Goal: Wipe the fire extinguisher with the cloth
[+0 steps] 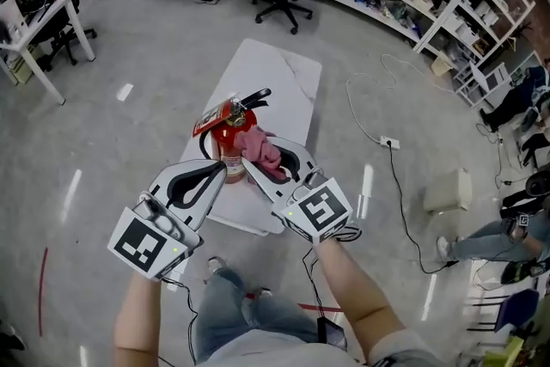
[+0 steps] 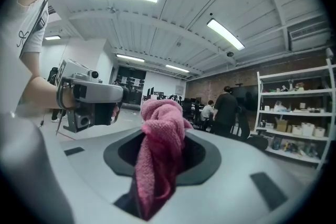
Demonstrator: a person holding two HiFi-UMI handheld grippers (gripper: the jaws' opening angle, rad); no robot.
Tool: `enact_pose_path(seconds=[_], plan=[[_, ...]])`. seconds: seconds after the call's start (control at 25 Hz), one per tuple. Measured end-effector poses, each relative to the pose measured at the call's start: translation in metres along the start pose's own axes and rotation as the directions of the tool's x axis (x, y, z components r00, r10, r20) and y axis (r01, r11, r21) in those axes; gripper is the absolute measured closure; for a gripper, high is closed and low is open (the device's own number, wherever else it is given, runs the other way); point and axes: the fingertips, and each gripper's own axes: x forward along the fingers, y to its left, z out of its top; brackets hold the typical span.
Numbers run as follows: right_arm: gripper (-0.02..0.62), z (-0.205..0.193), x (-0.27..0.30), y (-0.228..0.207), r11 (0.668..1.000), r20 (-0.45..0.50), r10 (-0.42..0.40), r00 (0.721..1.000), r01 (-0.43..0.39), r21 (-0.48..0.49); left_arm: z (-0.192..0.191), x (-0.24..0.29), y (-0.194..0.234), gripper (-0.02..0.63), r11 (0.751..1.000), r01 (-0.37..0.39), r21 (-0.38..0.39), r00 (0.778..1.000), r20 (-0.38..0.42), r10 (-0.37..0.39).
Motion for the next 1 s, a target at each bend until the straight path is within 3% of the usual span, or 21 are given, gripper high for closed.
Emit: enact_pose_path(seconds=[0.16,0.52,0.68,0.88,1.0], plan=[[0.45,-0.039,0.037,-0.016,1.0,-0.007,-0.024,1.0,0.024,-0.016,-0.038,0.012,0.025,0.597,0.999,0.03,0.019,0.999,-0.016,-0.029],[0.449,-0.138,0.077,-0.038,0.992,-0.005,-0.073,0.997,0.072,-0.107,-0.138,0.039,0.036,0.597,0.999,0.045,0.022,0.999,0.008,-0.045],[0.449,-0.154,0.08,-0.031,0.976,0.135,-0.077,0.988,0.102,-0.19,-0.179,0.046,0.039,0.597,0.999,0.048,0.015,0.997,0.053,-0.049],[0.453,-0.177,0.072,-0.025,0.94,0.303,-0.138,0.943,0.221,-0.261,-0.247,0.047,0.041,0.597,0.998,0.039,0.057,0.995,0.091,-0.044],[0.456,-0.223,0.073,-0.022,0.911,0.348,-0.172,0.922,0.283,-0.299,-0.282,0.044,0.039,0.597,0.997,0.038,0.07,0.989,0.138,-0.048]])
